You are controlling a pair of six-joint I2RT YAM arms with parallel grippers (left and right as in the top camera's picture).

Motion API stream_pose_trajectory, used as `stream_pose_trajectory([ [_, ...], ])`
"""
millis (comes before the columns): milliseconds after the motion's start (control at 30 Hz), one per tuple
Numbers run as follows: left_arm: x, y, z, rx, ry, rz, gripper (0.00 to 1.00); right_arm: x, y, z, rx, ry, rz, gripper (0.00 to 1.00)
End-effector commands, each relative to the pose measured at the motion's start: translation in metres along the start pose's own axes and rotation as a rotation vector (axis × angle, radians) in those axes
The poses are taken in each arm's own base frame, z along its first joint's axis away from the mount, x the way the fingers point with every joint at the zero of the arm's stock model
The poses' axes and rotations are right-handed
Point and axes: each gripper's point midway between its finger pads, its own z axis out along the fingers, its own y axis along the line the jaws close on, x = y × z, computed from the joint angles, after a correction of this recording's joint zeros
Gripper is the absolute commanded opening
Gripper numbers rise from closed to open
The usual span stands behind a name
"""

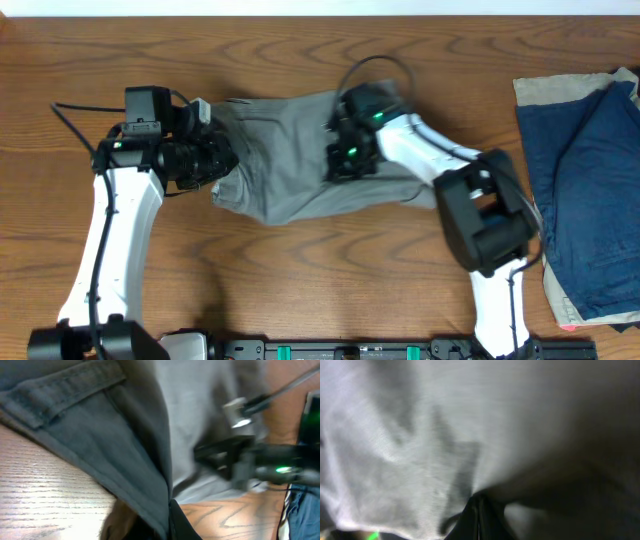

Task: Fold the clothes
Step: 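Grasp the right end of the shorts with the right gripper, fold leftward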

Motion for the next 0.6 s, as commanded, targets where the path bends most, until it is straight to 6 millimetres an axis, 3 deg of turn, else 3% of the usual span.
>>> stream_pose_trajectory([
  [0, -0.006, -0.016, -0.013, 0.056, -0.037, 0.009, 0.06, 0.048, 0.007, 0.064, -0.009, 0.163, -0.014, 0.02],
  [133, -0.004, -0.027, -0.015, 0.115, -0.026, -0.001, 0.06, 0.046, 0.008, 0.078, 0.055, 0.131, -0.05, 0.03],
  [333, -0.016, -0.033, -0.017, 0.147, -0.069, -0.075, 0.06, 0.028, 0.003, 0.061, 0.122, 0.068, -0.09, 0.07],
  [433, -0.028, -0.062, -0.027, 0.31, -0.092, -0.082, 0.06, 0.019, -0.001, 0.048, 0.156, 0.033, -0.115, 0.08],
  [567, -0.043, -0.1, -0.049, 0.529, -0.102, -0.113, 0.06, 0.02, -0.003, 0.045, 0.159, 0.04, -0.121, 0.07],
])
